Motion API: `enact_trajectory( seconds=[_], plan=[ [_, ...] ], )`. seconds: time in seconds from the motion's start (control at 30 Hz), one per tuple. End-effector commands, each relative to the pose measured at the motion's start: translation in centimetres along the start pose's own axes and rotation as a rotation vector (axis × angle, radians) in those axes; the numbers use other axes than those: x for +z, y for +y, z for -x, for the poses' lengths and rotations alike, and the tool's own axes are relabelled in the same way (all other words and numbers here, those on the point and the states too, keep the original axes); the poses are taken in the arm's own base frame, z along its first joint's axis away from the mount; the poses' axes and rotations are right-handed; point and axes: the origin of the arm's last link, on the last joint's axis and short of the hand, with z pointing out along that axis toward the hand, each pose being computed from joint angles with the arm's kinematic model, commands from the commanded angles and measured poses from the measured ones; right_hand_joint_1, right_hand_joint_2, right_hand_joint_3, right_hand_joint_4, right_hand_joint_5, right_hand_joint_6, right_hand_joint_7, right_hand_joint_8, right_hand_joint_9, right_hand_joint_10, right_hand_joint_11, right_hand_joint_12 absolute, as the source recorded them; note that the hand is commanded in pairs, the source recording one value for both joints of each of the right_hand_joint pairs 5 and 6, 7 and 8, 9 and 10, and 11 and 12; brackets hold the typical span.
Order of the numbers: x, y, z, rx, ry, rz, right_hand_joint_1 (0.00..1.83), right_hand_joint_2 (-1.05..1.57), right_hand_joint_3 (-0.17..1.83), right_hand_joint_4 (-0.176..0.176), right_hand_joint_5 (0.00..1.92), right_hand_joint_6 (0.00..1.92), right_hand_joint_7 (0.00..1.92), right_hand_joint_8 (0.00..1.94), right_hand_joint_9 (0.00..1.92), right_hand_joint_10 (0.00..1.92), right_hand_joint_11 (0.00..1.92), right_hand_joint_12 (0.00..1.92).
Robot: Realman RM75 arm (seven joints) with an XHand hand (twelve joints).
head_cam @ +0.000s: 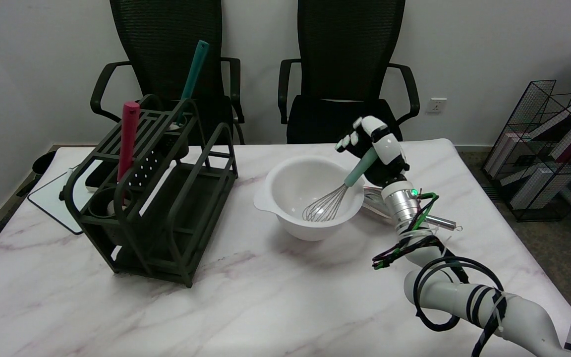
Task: Place the whisk into the mixing bowl.
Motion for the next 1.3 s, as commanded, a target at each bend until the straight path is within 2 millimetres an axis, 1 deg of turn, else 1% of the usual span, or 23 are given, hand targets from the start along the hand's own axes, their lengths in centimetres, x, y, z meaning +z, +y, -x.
enact_trajectory(
  seconds=[0.03, 0.13, 0.3, 0.37, 0.43, 0.5, 0.57, 0.6, 0.73, 0.8, 0.87, 0.97, 1.1, 1.23, 1.3],
  plan=[
    [0.1, -0.7, -0.4, -0.004, 0.014, -0.048, 0.97, 0.62, 1.4, 0.0, 0.67, 0.67, 1.14, 1.14, 0.83, 0.83, 0.97, 0.97],
    [0.3, -1.4, -0.6, -0.007, 0.021, -0.086, 0.96, 0.6, 1.37, 0.0, 0.57, 0.57, 1.03, 1.03, 0.7, 0.7, 0.83, 0.83],
    [0.4, -2.5, -1.1, -0.009, 0.033, -0.137, 0.95, 0.57, 1.37, 0.0, 0.54, 0.54, 0.94, 0.94, 0.6, 0.6, 0.66, 0.66],
    [0.4, -2.7, -1.2, -0.009, 0.038, -0.151, 0.94, 0.53, 1.39, 0.0, 0.54, 0.54, 0.87, 0.87, 0.57, 0.57, 0.5, 0.5],
    [0.3, -3.0, -1.3, -0.012, 0.041, -0.165, 0.94, 0.51, 1.39, 0.0, 0.53, 0.53, 0.82, 0.82, 0.55, 0.55, 0.39, 0.39],
    [0.2, -3.4, -1.6, -0.019, 0.049, -0.187, 0.93, 0.48, 1.4, 0.0, 0.51, 0.51, 0.68, 0.68, 0.48, 0.48, 0.27, 0.27],
    [0.1, -3.7, -2.0, -0.021, 0.063, -0.202, 0.93, 0.45, 1.4, 0.0, 0.51, 0.51, 0.48, 0.48, 0.32, 0.32, 0.1, 0.1],
    [0.0, -3.9, -2.3, -0.021, 0.073, -0.211, 0.93, 0.44, 1.39, 0.0, 0.51, 0.51, 0.42, 0.42, 0.27, 0.27, 0.06, 0.06],
    [-0.8, -4.4, -3.5, -0.03, 0.109, -0.229, 0.91, 0.37, 1.34, 0.0, 0.47, 0.47, 0.31, 0.31, 0.18, 0.18, 0.03, 0.03],
    [-1.5, -4.6, -4.5, -0.039, 0.136, -0.236, 0.91, 0.31, 1.32, 0.0, 0.43, 0.43, 0.29, 0.29, 0.16, 0.16, 0.02, 0.02],
    [-2.2, -4.9, -5.4, -0.047, 0.166, -0.248, 0.87, 0.27, 1.26, 0.0, 0.37, 0.37, 0.27, 0.27, 0.14, 0.14, 0.01, 0.01],
    [-3.6, -5.4, -6.5, -0.063, 0.199, -0.277, 0.86, 0.29, 1.16, 0.0, 0.33, 0.33, 0.25, 0.25, 0.09, 0.09, 0.0, 0.0],
    [-5.6, -6.3, -7.8, -0.07, 0.256, -0.342, 0.85, 0.32, 1.1, 0.0, 0.29, 0.29, 0.2, 0.2, 0.0, 0.0, 0.0, 0.0],
    [-7.5, -7.6, -9.3, -0.12, 0.316, -0.403, 0.84, 0.36, 1.05, 0.0, 0.27, 0.27, 0.18, 0.18, 0.0, 0.0, 0.0, 0.0],
    [-8.8, -8.1, -10.0, -0.166, 0.345, -0.421, 0.84, 0.38, 1.04, 0.0, 0.27, 0.27, 0.18, 0.18, 0.0, 0.0, 0.0, 0.0]
  ],
)
